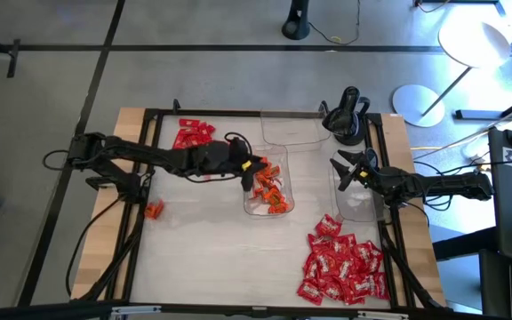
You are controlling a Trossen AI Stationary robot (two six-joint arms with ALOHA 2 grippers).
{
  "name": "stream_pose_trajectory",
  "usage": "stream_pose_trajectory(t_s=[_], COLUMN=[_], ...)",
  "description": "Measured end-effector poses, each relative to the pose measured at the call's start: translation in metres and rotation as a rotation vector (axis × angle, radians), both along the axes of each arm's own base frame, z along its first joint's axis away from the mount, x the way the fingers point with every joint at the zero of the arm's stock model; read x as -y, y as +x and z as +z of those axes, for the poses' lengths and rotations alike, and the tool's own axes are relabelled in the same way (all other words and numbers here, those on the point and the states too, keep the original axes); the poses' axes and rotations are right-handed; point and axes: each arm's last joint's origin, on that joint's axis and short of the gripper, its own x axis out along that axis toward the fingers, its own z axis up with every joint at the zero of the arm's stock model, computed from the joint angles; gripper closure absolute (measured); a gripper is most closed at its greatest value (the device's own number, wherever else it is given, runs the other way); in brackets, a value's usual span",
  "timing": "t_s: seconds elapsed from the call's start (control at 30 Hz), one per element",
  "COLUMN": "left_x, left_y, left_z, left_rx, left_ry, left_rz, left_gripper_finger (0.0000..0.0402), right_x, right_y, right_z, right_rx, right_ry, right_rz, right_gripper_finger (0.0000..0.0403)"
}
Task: Sort candy
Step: Put the orange chocolate into the bottom left transparent bin
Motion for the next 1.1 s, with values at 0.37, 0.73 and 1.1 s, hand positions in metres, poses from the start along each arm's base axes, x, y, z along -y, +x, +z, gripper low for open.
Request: stream_pose_trajectory(t_s=[0.37, 0.73, 1.1], left_x=[-0.003, 0.029, 0.054], left_y=[-0.012, -0.098, -0.144], left_z=[0.006, -0.002, -0.028], left_rx=[-0.060, -0.653, -1.164], left_ry=[-0.017, -0.369, -0.466], left_rz=[-0.029, 0.098, 0.395], left_gripper_finger=[0.0171, 0.0157, 0.0157], right_x=[0.000, 0.000, 0.000], right_y=[0.000, 0.000, 0.000], right_z=[0.000, 0.000, 0.000], right_rx=[0.000, 0.000, 0.000], right_ry=[0.000, 0.000, 0.000], right_rz=[0.000, -0.002, -0.002], right_gripper_finger=[0.0173, 0.0173, 0.0173])
